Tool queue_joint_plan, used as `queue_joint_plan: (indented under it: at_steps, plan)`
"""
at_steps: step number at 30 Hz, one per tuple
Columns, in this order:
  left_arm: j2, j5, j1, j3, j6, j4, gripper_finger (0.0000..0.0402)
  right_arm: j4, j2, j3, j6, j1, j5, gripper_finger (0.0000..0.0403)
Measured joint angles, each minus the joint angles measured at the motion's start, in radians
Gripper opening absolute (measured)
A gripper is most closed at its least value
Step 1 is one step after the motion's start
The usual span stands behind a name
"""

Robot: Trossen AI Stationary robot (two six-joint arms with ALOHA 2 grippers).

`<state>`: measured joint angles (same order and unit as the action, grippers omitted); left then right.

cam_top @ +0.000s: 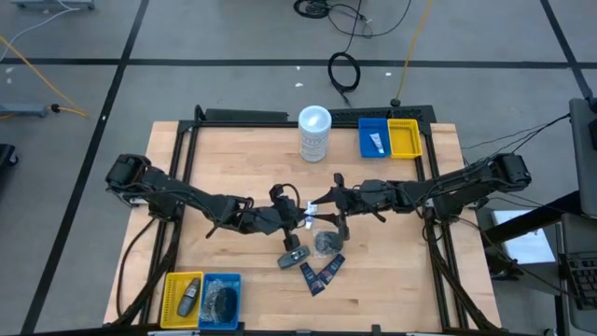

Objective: Pick & Place Travel size toiletries
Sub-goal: Put the white toothpaste into the top blue bin

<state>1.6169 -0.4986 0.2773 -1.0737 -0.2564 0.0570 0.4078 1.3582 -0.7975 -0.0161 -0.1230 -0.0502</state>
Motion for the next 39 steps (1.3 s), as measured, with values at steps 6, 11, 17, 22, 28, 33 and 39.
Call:
queue_joint_plan:
  at_steps: [6,11,17,22,28,33,39]
  plan:
    - [0.000,0.001,0.000,0.000,0.009,0.001,0.0005,0.014,0.016,0.000,0.000,0.000,0.001,0.0163]
    - [0.000,0.001,0.000,0.000,0.016,0.013,0.0015,0.026,0.025,-0.001,0.004,0.001,0.026,0.0149]
    - [0.000,0.003,0.000,0.000,0.021,0.026,0.0007,0.048,0.029,-0.001,0.010,0.006,0.029,0.0142]
    - [0.000,0.004,0.000,0.000,0.021,0.030,0.0016,0.039,0.031,-0.001,0.020,0.006,0.029,0.0126]
    - [0.000,0.003,0.005,0.000,0.030,0.028,0.0009,0.039,0.031,-0.001,0.057,0.006,0.034,0.0053]
    - [0.000,0.001,0.005,0.000,0.028,0.027,0.0020,0.043,0.031,-0.001,0.081,0.005,0.037,0.0049]
    - [0.000,0.004,0.006,0.000,0.028,0.026,0.0007,0.040,0.031,-0.001,0.081,0.006,0.052,0.0049]
